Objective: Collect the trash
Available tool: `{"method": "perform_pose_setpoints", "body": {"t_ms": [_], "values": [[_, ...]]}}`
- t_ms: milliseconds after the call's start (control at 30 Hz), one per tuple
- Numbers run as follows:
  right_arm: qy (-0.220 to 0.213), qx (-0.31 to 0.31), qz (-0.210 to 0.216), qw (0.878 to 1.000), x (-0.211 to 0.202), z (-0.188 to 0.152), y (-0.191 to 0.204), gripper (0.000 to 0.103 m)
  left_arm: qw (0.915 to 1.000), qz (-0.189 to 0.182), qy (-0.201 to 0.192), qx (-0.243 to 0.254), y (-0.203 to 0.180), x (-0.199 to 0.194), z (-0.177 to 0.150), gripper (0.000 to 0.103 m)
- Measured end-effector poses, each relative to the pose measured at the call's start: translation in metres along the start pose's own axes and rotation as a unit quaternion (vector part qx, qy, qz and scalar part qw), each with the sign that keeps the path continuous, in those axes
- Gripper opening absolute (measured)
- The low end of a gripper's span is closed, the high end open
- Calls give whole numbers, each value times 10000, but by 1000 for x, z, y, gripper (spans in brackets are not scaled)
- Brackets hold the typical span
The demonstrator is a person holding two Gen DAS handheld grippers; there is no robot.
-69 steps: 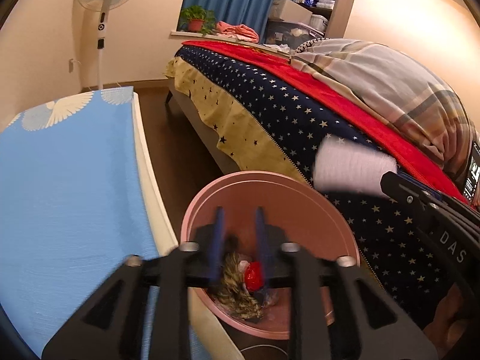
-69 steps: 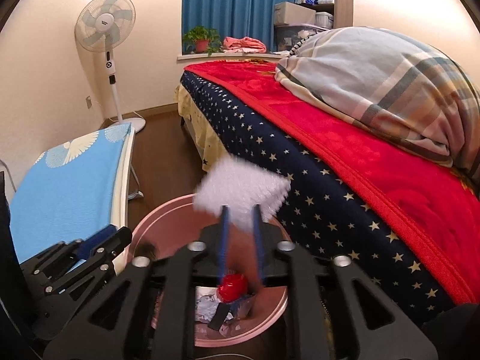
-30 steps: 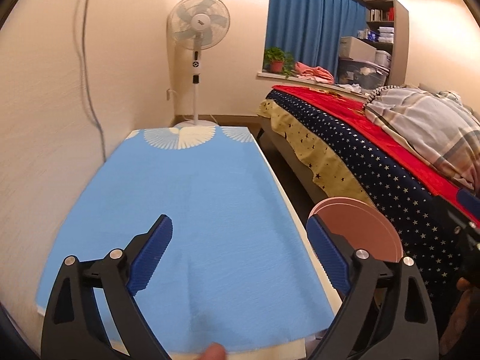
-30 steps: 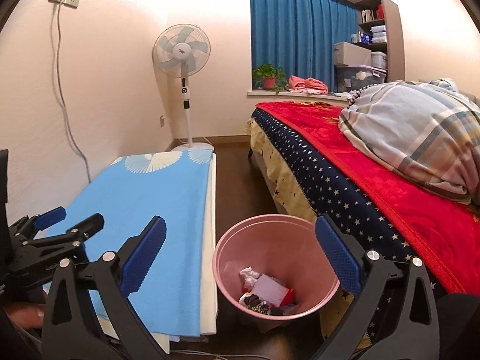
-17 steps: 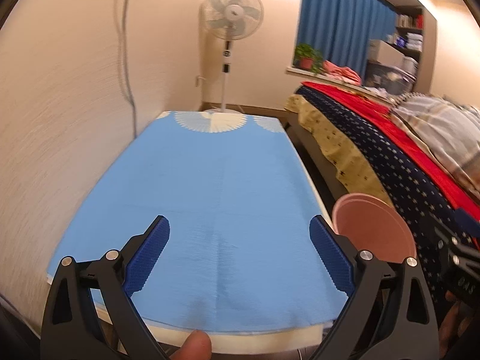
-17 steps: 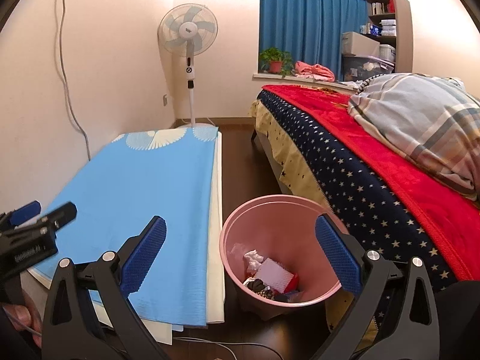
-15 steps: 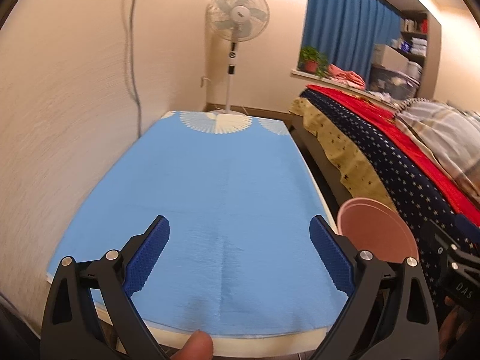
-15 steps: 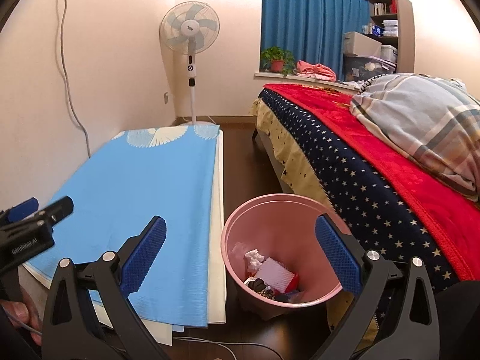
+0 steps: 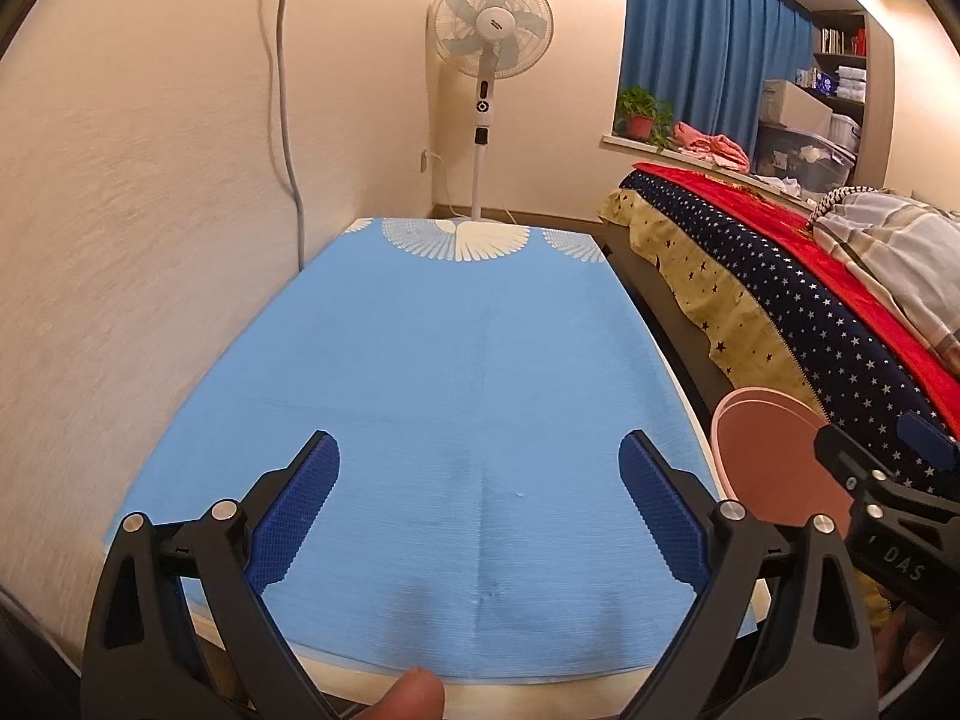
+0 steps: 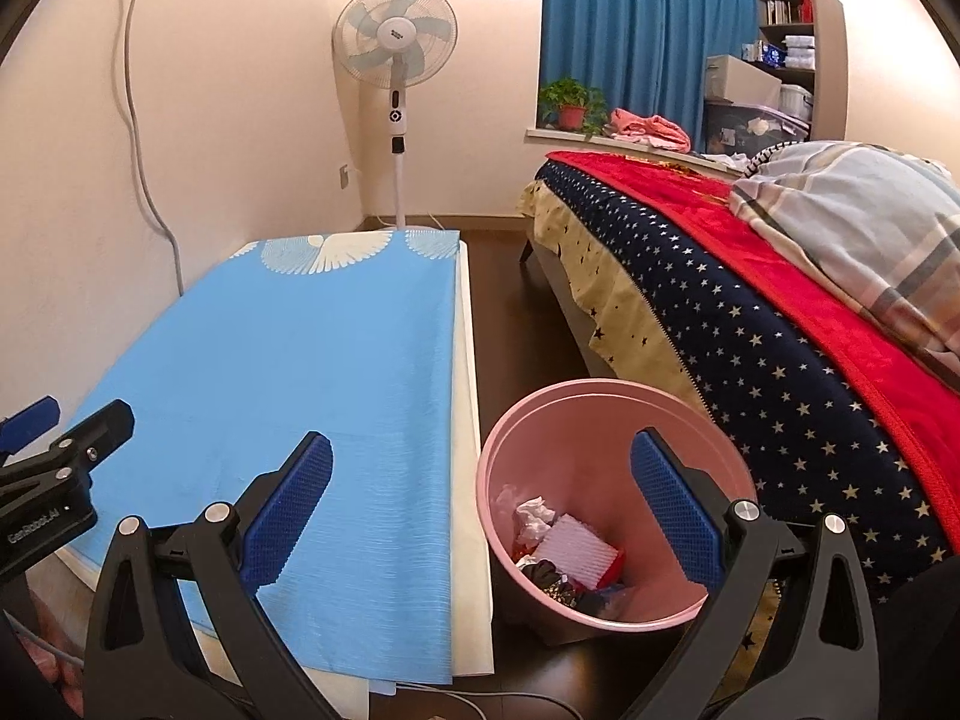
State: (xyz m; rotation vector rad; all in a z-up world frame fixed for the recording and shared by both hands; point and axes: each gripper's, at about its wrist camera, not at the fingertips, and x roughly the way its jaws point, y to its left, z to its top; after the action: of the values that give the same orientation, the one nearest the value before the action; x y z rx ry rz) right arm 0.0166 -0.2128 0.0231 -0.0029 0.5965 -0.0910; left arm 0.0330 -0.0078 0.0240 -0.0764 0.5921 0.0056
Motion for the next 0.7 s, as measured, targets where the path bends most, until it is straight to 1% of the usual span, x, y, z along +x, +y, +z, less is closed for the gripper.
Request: {"method": "perform_pose_setpoints", "body": {"t_ms": [700], "values": [[-70, 20, -56, 10000, -6, 0, -2, 98, 10000, -30, -33, 65, -3, -4, -5, 91]]}}
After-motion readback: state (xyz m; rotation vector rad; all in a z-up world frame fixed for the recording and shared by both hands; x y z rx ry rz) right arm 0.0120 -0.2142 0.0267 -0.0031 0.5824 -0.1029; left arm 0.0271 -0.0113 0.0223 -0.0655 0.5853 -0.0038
